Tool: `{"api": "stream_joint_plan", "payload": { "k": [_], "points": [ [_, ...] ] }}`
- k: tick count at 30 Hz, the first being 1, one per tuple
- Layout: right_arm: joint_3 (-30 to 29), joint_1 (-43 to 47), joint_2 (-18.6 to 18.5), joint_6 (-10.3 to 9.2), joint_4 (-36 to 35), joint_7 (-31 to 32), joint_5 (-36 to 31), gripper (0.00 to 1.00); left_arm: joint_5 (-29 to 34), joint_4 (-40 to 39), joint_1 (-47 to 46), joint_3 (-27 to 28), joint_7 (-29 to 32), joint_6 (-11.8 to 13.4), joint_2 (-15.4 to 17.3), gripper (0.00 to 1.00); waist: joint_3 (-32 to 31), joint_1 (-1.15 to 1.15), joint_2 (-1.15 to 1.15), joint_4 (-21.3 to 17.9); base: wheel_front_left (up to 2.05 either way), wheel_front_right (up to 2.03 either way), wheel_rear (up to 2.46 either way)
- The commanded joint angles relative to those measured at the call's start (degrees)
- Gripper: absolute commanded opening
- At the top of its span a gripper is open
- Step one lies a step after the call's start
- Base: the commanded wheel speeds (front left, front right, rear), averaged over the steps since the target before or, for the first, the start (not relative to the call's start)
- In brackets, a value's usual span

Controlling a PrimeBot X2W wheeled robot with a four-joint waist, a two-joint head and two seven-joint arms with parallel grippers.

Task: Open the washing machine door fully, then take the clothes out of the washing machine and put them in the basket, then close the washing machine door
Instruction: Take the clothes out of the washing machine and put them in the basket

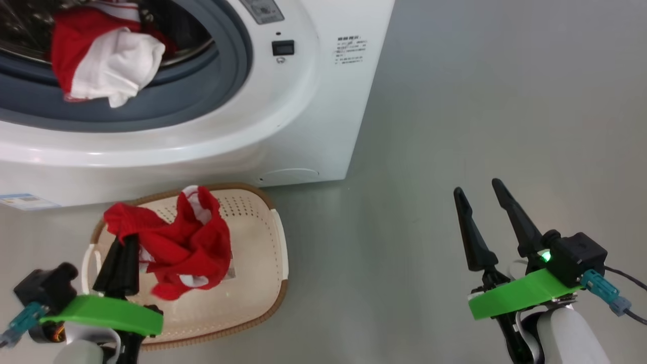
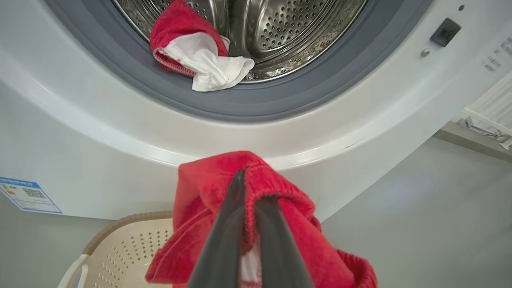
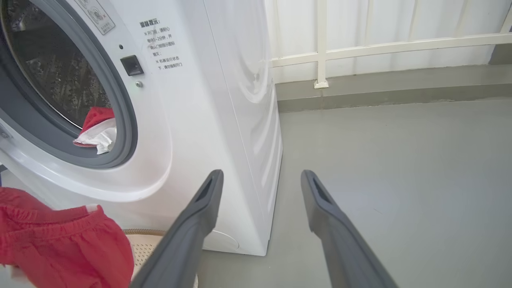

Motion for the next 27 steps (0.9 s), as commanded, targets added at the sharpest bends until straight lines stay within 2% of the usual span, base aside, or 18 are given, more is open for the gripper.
{"api": "stream_joint_plan", "payload": {
  "k": [1,6,18,27],
  "points": [
    [1.67,-1.00,0.37,0.09,-1.45,-0.27,-0.70,1.00,-0.19,0.39,-2.19,1.35,-0.33,0.26,1.87,0.00,1.60,0.00,0.00,-0.70,0.00,0.00,0.00],
    [2.11,-2.52,0.43,0.09,-1.92,-0.27,-0.31,1.00,-1.50,8.91,-5.50,-1.34,-0.33,0.26,2.70,0.00,4.25,0.00,0.00,-1.71,0.00,0.00,0.00],
    [3.67,-5.88,0.45,0.09,-3.26,-0.27,0.78,1.00,-3.64,28.09,-16.76,-12.79,-0.33,0.26,4.82,0.00,12.29,0.00,0.00,-3.56,0.00,0.00,0.00],
    [5.17,-7.68,0.45,0.09,-4.33,-0.27,1.37,1.00,-6.26,36.34,-22.37,-19.97,-0.33,0.26,6.71,0.00,17.29,0.00,0.00,-5.32,0.00,0.00,0.00]
  ]
}}
